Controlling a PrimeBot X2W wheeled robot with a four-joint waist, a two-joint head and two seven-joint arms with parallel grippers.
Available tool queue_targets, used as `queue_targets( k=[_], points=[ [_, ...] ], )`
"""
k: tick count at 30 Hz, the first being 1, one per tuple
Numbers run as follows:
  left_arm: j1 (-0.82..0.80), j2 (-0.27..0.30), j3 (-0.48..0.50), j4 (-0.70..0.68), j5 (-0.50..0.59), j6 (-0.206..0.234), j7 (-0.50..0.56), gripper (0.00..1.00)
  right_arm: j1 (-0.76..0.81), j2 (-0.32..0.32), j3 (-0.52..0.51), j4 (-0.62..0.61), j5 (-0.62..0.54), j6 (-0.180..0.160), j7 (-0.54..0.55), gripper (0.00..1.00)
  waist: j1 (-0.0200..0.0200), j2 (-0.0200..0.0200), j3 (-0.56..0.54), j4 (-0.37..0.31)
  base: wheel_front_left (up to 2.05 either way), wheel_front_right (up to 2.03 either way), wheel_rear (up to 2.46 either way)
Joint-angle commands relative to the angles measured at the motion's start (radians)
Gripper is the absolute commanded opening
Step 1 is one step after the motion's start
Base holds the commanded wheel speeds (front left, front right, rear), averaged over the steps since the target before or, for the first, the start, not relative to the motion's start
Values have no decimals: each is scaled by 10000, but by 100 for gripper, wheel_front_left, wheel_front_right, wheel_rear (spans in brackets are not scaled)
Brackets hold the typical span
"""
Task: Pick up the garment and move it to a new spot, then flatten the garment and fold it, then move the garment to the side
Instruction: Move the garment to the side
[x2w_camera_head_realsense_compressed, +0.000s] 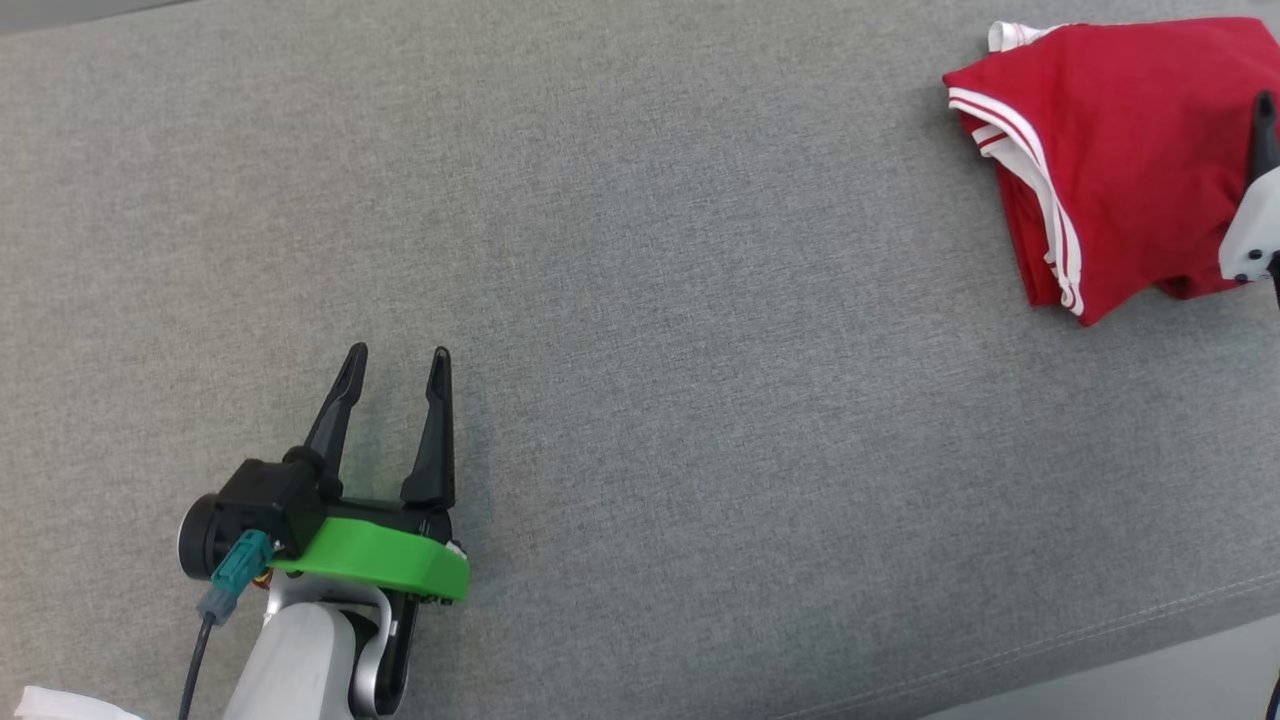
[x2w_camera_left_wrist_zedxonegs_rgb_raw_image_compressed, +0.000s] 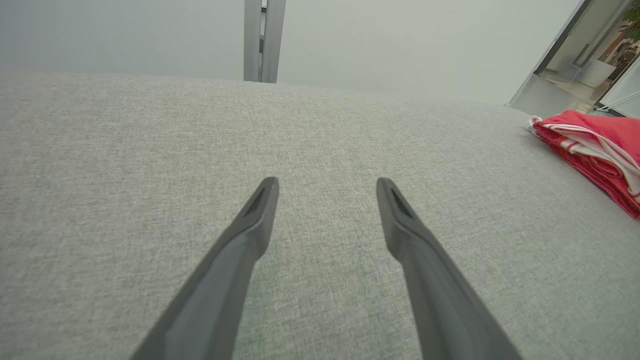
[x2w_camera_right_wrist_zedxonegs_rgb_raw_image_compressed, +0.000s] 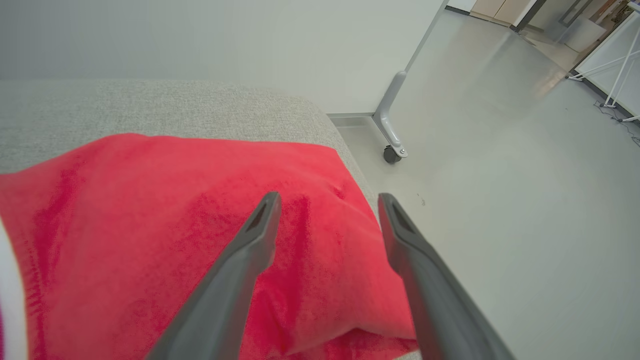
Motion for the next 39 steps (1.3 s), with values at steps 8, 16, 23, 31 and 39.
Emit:
queue_targets(
  k=[8,16,23,31,39],
  points=[
    [229,-45,144,45,-190,-30,-1,100,-133,499,671,3,-350,-17,-1240,100,0,-1,-1020,131,0,0,0],
    [783,-278,828,44,-375,-5,-1,100,1010,1505,1221,-859,-188,-17,-1785,100,0,-1,-2244,755,0,0,0],
    [1380,-371,1397,72,-488,73,-1,100,3074,2380,1246,-2890,253,-17,-1793,100,0,-1,-2898,1211,0,0,0],
    [2237,-394,1518,251,-739,96,-1,100,5816,2744,1718,-4657,1195,-17,-1795,100,0,-1,-3458,1576,0,0,0],
    [2805,-392,1335,224,-651,163,-1,100,7699,2733,2314,-5805,2003,-17,-1796,100,0,-1,-3649,1698,0,0,0]
  ],
)
